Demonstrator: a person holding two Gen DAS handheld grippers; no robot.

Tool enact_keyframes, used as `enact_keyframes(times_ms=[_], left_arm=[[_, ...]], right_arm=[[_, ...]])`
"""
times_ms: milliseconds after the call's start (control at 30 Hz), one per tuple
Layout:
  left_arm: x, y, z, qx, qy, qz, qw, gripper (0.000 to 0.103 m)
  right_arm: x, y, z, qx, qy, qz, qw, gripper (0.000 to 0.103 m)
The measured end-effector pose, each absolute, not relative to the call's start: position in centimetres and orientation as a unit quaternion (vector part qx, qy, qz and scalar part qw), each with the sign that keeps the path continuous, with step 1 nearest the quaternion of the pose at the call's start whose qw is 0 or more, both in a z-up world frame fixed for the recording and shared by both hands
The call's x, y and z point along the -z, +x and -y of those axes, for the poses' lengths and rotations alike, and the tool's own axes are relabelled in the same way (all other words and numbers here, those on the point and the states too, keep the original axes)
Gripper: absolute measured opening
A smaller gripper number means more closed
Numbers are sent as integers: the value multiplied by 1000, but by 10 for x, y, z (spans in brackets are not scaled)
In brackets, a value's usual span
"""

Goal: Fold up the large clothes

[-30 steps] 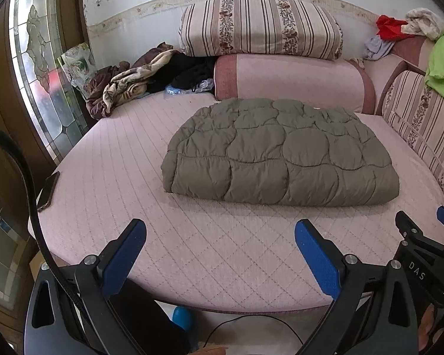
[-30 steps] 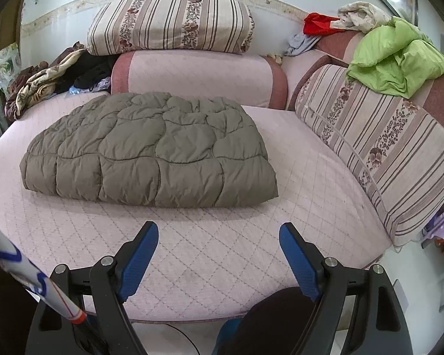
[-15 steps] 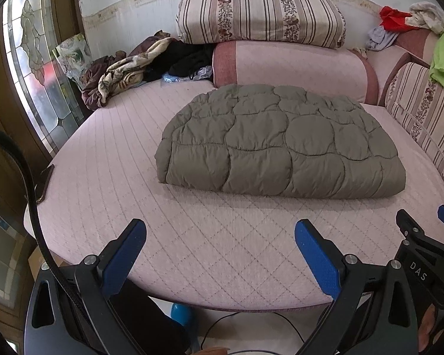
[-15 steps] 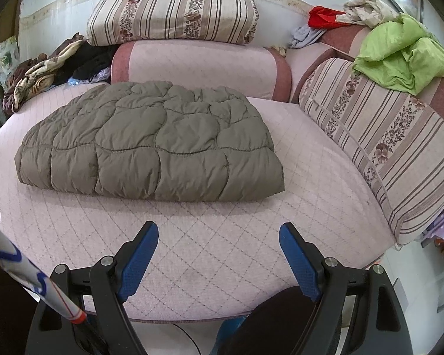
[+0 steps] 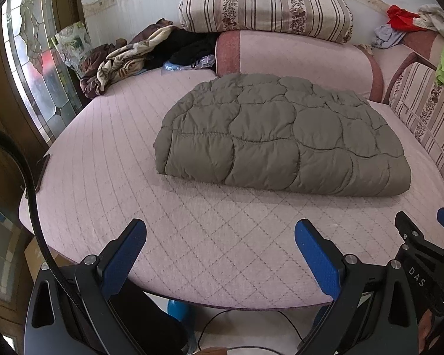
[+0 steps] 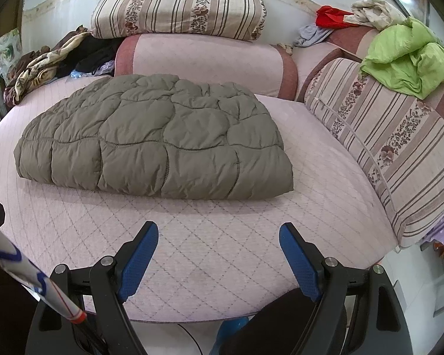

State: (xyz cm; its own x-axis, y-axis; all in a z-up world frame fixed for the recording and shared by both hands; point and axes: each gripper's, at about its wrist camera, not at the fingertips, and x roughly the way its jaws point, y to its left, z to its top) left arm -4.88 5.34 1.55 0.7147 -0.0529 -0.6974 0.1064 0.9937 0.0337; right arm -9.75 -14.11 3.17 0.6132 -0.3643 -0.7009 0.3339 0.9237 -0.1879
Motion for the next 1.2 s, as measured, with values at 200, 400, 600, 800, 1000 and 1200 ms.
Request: enact_keyframes(times_ms=[200,400,600,800,1000,1200], left_arm=[[-11,-43,-54,41,32,-384,922,100],[-8,-39,-54,40,32,-390,919,100],[-5,-37,-52,41,36,-393,918,100],[-3,-36,-52,40,37,-396,917,100],[-3,-35,-53,40,38,-397,916,100],[-1,-35,-53,41,40,-399,915,100]], right_arm=[[-28,-92,139,193,-22,-401,895,87],[-25,-87,138,191,-24,-406,893,87],[-23,-85,138,189,-23,-409,893,87],[-20,-84,136,186,-24,-410,892,87],[-20,-84,135,184,-22,-411,893,87],[-18,-83,134,181,-23,-414,892,87]])
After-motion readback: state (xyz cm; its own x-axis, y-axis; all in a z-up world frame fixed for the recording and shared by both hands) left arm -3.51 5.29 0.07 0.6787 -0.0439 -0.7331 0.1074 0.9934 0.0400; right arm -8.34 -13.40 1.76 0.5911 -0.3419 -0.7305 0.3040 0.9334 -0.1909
